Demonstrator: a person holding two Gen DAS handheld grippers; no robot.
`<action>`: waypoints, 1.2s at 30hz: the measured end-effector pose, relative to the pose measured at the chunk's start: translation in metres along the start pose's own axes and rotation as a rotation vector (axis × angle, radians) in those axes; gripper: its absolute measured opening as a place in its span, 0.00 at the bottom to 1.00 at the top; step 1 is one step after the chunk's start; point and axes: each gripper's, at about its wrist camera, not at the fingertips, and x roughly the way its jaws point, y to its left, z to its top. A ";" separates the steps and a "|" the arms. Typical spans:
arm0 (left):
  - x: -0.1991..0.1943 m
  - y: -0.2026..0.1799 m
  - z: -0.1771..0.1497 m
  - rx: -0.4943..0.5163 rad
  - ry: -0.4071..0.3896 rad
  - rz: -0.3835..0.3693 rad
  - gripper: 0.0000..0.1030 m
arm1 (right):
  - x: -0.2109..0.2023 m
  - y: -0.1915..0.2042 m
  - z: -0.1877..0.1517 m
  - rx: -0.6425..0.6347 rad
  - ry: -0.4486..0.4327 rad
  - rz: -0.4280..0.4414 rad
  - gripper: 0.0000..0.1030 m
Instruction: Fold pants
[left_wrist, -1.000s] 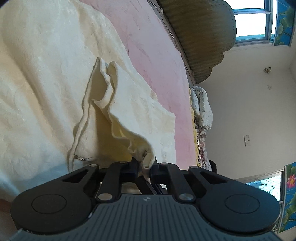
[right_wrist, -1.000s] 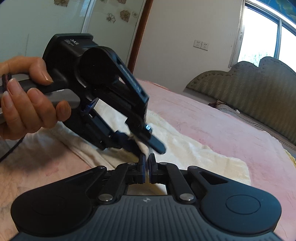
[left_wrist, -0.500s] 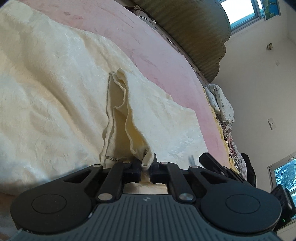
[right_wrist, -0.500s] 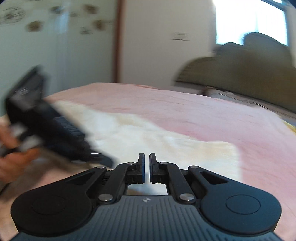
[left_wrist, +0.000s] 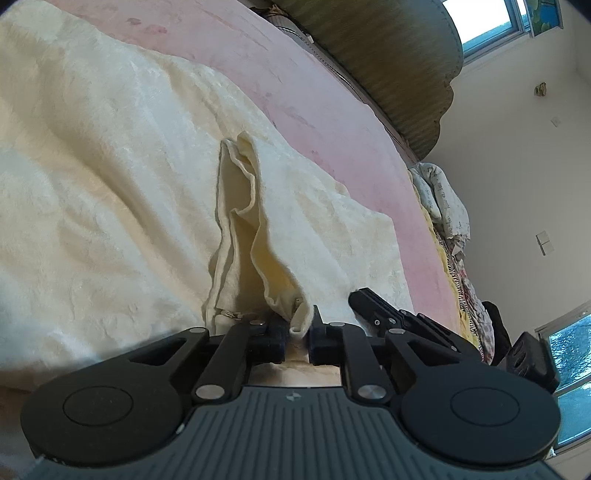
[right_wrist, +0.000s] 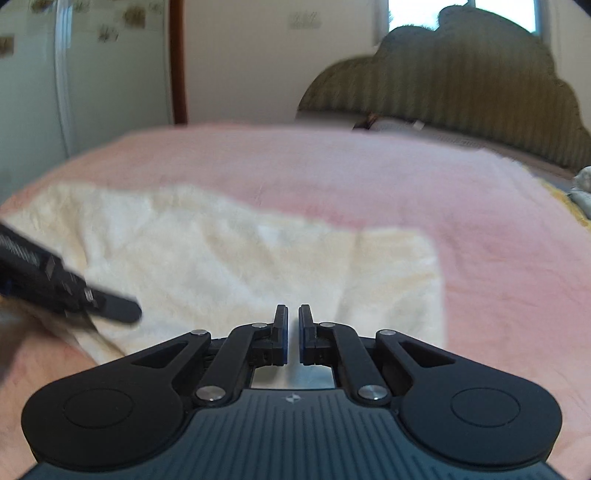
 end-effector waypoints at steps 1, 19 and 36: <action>-0.003 0.001 0.001 0.001 0.001 -0.007 0.24 | 0.002 0.005 -0.004 -0.028 -0.025 -0.019 0.05; -0.106 0.025 -0.006 0.174 -0.283 0.401 0.45 | 0.000 0.103 0.033 -0.223 -0.069 0.168 0.06; -0.112 0.008 -0.014 0.291 -0.362 0.566 0.73 | 0.051 0.090 0.034 -0.143 -0.088 0.083 0.07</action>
